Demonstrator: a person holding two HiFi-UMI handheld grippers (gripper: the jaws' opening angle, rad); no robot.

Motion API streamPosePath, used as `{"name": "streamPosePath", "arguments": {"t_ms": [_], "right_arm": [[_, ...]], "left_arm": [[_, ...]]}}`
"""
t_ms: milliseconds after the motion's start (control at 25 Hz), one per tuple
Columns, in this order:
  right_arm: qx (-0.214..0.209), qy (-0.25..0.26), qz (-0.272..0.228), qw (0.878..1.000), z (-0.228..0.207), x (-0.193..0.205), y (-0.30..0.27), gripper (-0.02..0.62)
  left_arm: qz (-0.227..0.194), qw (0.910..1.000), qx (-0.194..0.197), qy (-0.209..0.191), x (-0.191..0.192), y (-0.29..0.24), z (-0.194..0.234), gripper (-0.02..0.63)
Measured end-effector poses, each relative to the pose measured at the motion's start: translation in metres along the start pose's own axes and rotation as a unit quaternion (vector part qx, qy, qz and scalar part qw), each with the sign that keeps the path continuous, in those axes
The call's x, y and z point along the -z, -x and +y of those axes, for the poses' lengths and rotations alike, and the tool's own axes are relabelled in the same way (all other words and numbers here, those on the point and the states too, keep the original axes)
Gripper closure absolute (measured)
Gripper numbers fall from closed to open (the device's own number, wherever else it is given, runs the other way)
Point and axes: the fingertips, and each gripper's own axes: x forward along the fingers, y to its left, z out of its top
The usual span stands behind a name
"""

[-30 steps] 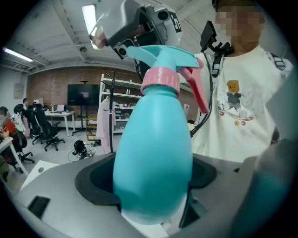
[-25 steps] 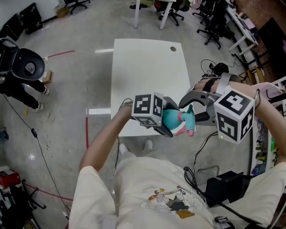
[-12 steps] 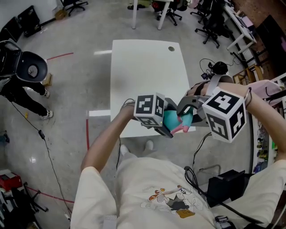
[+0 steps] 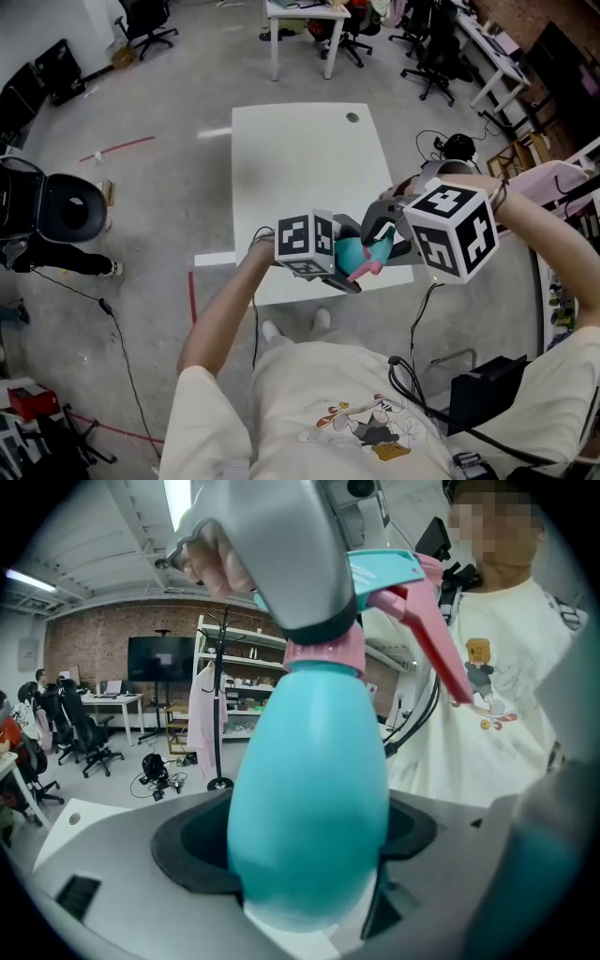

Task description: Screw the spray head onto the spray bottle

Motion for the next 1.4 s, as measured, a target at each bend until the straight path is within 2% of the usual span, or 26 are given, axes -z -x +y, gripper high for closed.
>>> {"name": "streamPosePath", "arguments": {"t_ms": [400,520,640,800,880,960,1000,1080,1120,1200,1320,1400], "right_arm": [[0.012,-0.061,-0.013,0.998,-0.012,0.009,-0.009,0.465],[0.019,-0.096,-0.011,0.995,-0.015,0.019,-0.008,0.465],[0.033,-0.156,-0.011,0.987,-0.023,0.031,-0.005,0.465],[0.045,-0.247,-0.016,0.968,-0.036,0.043,-0.003,0.466],[0.052,-0.308,-0.017,0.950,-0.047,0.051,0.000,0.466],[0.057,-0.366,-0.018,0.929,-0.058,0.057,0.003,0.466],[0.059,-0.379,-0.014,0.923,-0.061,0.058,0.005,0.465],[0.061,-0.374,0.003,0.925,-0.061,0.059,0.005,0.465],[0.060,-0.366,0.012,0.929,-0.059,0.059,0.004,0.465],[0.058,-0.339,0.021,0.939,-0.058,0.055,0.002,0.465],[0.072,-0.269,0.030,0.960,-0.057,0.046,0.000,0.458],[0.068,-0.236,0.046,0.968,-0.050,0.047,0.001,0.415]], "left_arm": [[-0.004,0.9985,-0.049,0.023,0.010,0.000,0.016,0.187],[-0.010,0.9963,-0.078,0.034,0.007,-0.001,0.029,0.187],[-0.021,0.9895,-0.126,0.067,0.005,0.001,0.045,0.187],[-0.017,0.9712,-0.211,0.109,0.008,0.010,0.067,0.187],[-0.011,0.9558,-0.263,0.132,0.011,0.018,0.079,0.187],[-0.005,0.9355,-0.316,0.159,0.014,0.027,0.091,0.187],[-0.001,0.9268,-0.336,0.168,0.015,0.030,0.095,0.187],[0.005,0.9167,-0.360,0.173,0.015,0.031,0.099,0.187],[0.006,0.9152,-0.364,0.172,0.015,0.030,0.099,0.187],[-0.003,0.9182,-0.356,0.174,0.015,0.025,0.097,0.187],[-0.036,0.9332,-0.314,0.171,0.012,0.021,0.089,0.187],[-0.037,0.9441,-0.288,0.157,0.013,0.020,0.083,0.187]]}}
